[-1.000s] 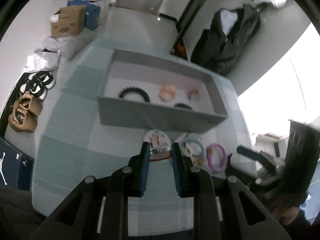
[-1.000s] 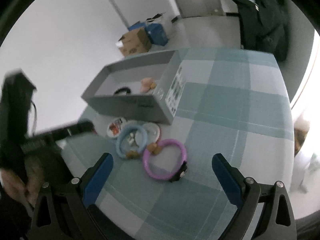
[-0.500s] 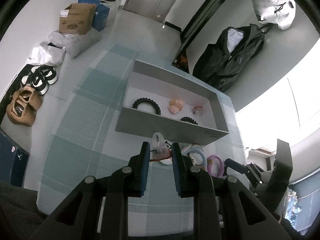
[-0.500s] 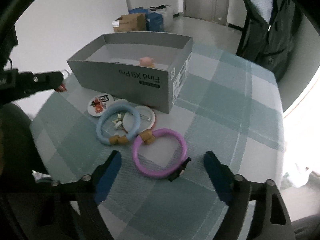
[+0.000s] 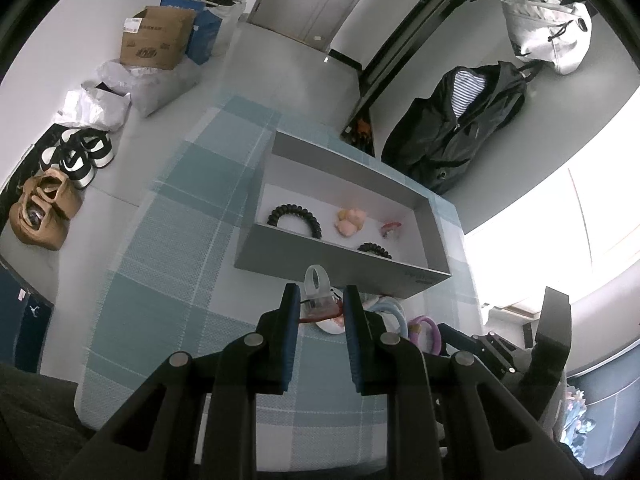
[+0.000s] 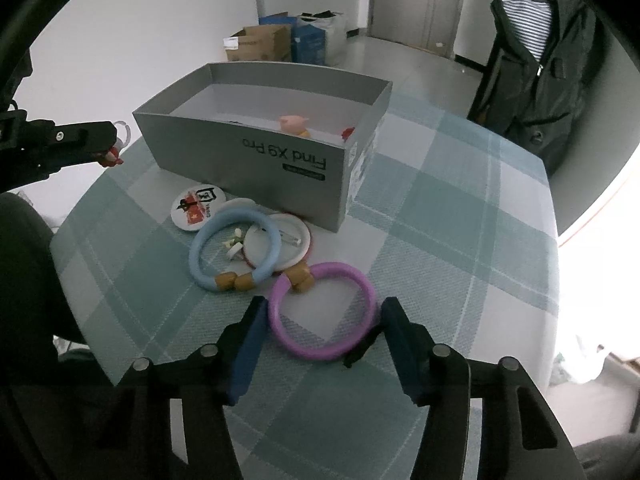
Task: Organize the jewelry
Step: 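Grasp the pink bangle with the right gripper while the left gripper holds the clip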
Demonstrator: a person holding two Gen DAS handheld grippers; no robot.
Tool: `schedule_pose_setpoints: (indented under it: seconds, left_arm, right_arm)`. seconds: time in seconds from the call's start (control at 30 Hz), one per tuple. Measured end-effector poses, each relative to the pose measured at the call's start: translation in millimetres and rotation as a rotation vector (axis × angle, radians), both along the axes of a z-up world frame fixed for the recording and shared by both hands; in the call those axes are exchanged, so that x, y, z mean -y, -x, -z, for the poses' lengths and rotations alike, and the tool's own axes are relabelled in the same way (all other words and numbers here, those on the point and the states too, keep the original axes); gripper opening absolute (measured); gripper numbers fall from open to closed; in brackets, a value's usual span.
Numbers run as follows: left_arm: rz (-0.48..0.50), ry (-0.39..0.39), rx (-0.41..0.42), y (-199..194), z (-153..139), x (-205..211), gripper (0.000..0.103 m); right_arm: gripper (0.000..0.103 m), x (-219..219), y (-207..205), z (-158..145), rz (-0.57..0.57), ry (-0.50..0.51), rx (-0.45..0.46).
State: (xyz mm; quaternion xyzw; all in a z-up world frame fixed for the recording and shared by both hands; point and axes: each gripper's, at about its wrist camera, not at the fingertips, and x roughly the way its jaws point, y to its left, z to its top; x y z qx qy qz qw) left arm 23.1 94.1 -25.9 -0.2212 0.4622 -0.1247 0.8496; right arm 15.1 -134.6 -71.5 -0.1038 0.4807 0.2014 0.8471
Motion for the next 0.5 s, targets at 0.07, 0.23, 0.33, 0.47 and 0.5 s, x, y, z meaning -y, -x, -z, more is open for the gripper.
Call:
schedule_pose_setpoints:
  seconds: [0.07, 0.23, 0.33, 0.47, 0.5]
  left_arm:
    - [0.000, -0.001, 0.001, 0, 0, 0, 0.017]
    - [-0.003, -0.001, -0.001, 0, 0, -1, 0.017]
    - [-0.004, -0.003, -0.002, 0, 0, -1, 0.017]
    - [-0.005, -0.004, -0.002, 0, 0, 0, 0.017]
    - [-0.005, -0.002, 0.000, 0, 0, 0, 0.017]
  right_arm:
    - [0.054, 0, 0, 0, 0.001, -0.002, 0.000]
    - [0.052, 3, -3, -2, 0.009, -0.026, -0.015]
    - [0.051, 6, -6, -3, 0.020, -0.044, -0.025]
    - [0.050, 12, -9, -4, 0.051, -0.074, -0.039]
    - [0.050, 14, -10, -5, 0.061, -0.086, -0.042]
